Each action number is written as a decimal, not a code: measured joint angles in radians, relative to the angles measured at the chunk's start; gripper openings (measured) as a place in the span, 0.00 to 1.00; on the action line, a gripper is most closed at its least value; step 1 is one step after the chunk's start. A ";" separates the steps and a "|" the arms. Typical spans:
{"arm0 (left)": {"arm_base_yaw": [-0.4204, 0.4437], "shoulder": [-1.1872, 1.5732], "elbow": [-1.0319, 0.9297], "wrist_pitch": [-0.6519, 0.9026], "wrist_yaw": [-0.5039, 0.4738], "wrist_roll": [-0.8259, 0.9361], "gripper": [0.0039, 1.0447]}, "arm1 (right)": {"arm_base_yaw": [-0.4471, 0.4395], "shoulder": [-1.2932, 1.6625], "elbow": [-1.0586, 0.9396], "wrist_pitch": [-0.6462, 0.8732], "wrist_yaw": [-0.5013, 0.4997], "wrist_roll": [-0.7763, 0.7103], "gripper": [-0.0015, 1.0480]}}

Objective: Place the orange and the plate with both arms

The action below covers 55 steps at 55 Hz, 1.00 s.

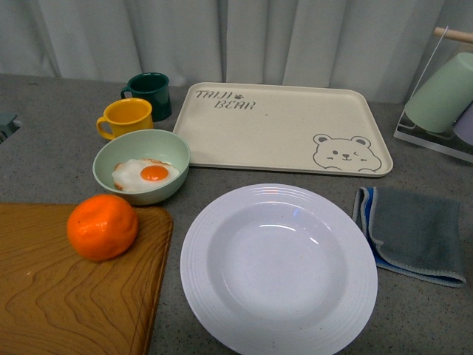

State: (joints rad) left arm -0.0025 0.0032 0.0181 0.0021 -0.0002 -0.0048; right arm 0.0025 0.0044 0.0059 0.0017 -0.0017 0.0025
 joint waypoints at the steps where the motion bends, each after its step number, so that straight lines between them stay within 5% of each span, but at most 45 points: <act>1: 0.000 0.000 0.000 0.000 0.000 0.000 0.94 | 0.000 0.000 0.000 0.000 0.000 0.000 0.91; 46: 0.000 0.000 0.000 0.000 0.000 0.000 0.94 | 0.000 0.000 0.000 0.000 0.000 0.000 0.91; 50: -0.037 0.120 0.052 -0.133 -0.067 -0.031 0.94 | 0.000 0.000 0.000 0.000 0.000 0.000 0.91; 55: -0.110 0.359 0.061 -0.005 -0.108 -0.068 0.94 | 0.000 0.000 0.000 0.000 0.000 0.000 0.91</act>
State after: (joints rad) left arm -0.1123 0.3626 0.0792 -0.0025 -0.1081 -0.0727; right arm 0.0025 0.0040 0.0059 0.0017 -0.0017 0.0025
